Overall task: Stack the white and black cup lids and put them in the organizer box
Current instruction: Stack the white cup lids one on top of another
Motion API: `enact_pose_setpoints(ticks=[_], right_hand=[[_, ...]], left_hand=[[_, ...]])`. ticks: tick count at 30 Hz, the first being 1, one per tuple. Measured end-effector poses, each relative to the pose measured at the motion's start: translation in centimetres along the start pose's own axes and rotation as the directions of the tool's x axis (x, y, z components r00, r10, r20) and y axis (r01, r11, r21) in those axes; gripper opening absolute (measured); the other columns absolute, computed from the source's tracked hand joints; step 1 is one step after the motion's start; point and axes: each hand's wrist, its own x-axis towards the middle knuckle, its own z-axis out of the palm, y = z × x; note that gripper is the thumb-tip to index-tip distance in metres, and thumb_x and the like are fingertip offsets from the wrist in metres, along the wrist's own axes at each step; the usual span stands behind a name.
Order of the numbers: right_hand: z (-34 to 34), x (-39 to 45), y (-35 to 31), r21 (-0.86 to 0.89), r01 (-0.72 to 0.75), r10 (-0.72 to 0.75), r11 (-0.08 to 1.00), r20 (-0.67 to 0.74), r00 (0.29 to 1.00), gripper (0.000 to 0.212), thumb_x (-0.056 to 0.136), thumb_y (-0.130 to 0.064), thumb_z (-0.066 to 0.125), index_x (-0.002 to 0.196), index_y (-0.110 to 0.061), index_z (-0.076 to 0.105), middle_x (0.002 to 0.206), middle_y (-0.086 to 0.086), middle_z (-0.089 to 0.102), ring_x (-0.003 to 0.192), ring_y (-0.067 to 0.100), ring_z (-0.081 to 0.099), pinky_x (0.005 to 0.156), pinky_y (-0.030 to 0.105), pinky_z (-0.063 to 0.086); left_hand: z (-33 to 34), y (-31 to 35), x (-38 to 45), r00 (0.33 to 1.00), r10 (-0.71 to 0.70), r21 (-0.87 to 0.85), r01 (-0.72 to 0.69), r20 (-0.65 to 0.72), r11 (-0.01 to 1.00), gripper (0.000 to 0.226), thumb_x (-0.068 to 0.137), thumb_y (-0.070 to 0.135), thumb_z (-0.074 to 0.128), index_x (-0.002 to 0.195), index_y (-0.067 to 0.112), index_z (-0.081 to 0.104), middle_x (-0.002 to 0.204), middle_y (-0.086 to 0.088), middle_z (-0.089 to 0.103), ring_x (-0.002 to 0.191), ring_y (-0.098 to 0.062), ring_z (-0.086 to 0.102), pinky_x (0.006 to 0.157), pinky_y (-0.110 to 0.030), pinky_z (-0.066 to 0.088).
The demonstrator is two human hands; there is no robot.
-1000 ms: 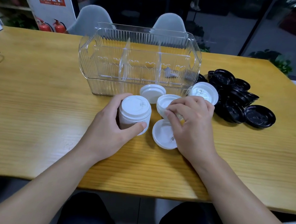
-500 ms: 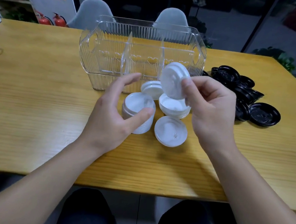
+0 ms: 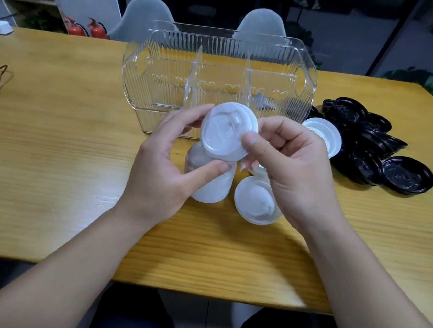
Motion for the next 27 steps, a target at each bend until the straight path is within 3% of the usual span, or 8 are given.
enact_pose_setpoints(ticks=[3,5,7,11,17,22,27], right_hand=[[-0.2,-0.2,0.2,-0.128,0.084,-0.081,0.988,0.028,0.996,0.045,0.094,-0.007,0.087,0.136,-0.005,0.071,0.126,0.005,0.080,0.094,0.026,0.080,0.085,0.046,0.063],[-0.5,-0.3,0.5,-0.250,0.187,-0.171,0.950,0.086,0.982,0.054,0.093,-0.010,0.089,0.143,-0.008,0.069,0.135,0.002,0.077,0.114,0.028,0.077,0.095,0.055,0.060],[-0.5,-0.4,0.7,-0.341,0.235,-0.207,0.910,0.118,0.971,0.055,0.094,-0.013,0.089,0.145,-0.010,0.069,0.138,0.000,0.076,0.125,0.028,0.072,0.098,0.056,0.056],[-0.2,-0.6,0.9,-0.370,0.224,-0.205,0.901,0.091,0.975,0.053,0.093,-0.014,0.091,0.143,-0.011,0.070,0.135,-0.001,0.076,0.126,0.027,0.071,0.097,0.052,0.057],[0.1,-0.9,0.8,-0.515,0.258,-0.248,0.817,0.090,0.965,0.052,0.092,-0.030,0.091,0.138,-0.013,0.072,0.145,-0.006,0.072,0.140,0.018,0.064,0.108,0.030,0.051],[0.6,-1.1,1.2,-0.576,0.258,-0.195,0.776,0.170,0.966,0.081,0.095,-0.036,0.090,0.165,-0.023,0.052,0.155,-0.015,0.066,0.149,0.011,0.057,0.126,0.047,0.042],[0.4,-1.0,1.7,-0.609,0.262,-0.226,0.748,0.137,0.964,0.060,0.100,-0.037,0.084,0.154,-0.017,0.065,0.150,-0.012,0.070,0.144,0.006,0.061,0.121,0.043,0.048]], left_hand=[[-0.6,-0.4,-0.2,0.999,-0.004,-0.004,0.004,0.033,1.000,0.077,0.089,0.025,0.099,0.157,0.014,0.064,0.151,-0.004,0.070,0.145,-0.032,0.064,0.123,-0.057,0.050],[-1.0,-0.5,-0.3,0.999,0.002,-0.019,-0.001,0.050,1.000,0.073,0.090,0.021,0.095,0.156,0.013,0.065,0.151,-0.006,0.071,0.143,-0.034,0.065,0.123,-0.058,0.050],[-1.3,-0.4,-0.3,0.999,0.005,-0.036,-0.003,0.052,0.999,0.068,0.091,0.019,0.093,0.153,0.012,0.067,0.148,-0.008,0.072,0.141,-0.034,0.067,0.121,-0.058,0.051],[-1.3,-0.4,-0.3,0.998,-0.012,-0.057,0.015,0.057,0.998,0.065,0.097,0.020,0.088,0.156,0.008,0.064,0.150,-0.012,0.070,0.143,-0.033,0.067,0.122,-0.056,0.052],[-1.6,-0.6,-0.4,0.995,-0.039,-0.016,0.040,0.092,0.999,0.061,0.105,0.026,0.079,0.162,0.011,0.061,0.154,-0.008,0.068,0.148,-0.033,0.062,0.126,-0.060,0.047],[-1.7,-0.2,-0.6,0.988,-0.070,0.088,0.059,0.135,0.994,0.062,0.105,0.045,0.071,0.163,0.024,0.061,0.159,0.009,0.066,0.155,-0.027,0.053,0.129,-0.054,0.042],[-2.1,-0.3,-0.4,0.963,-0.187,0.053,0.180,0.194,0.982,0.088,0.090,0.058,0.079,0.169,0.034,0.051,0.159,0.013,0.064,0.158,-0.019,0.051,0.130,-0.050,0.042]])
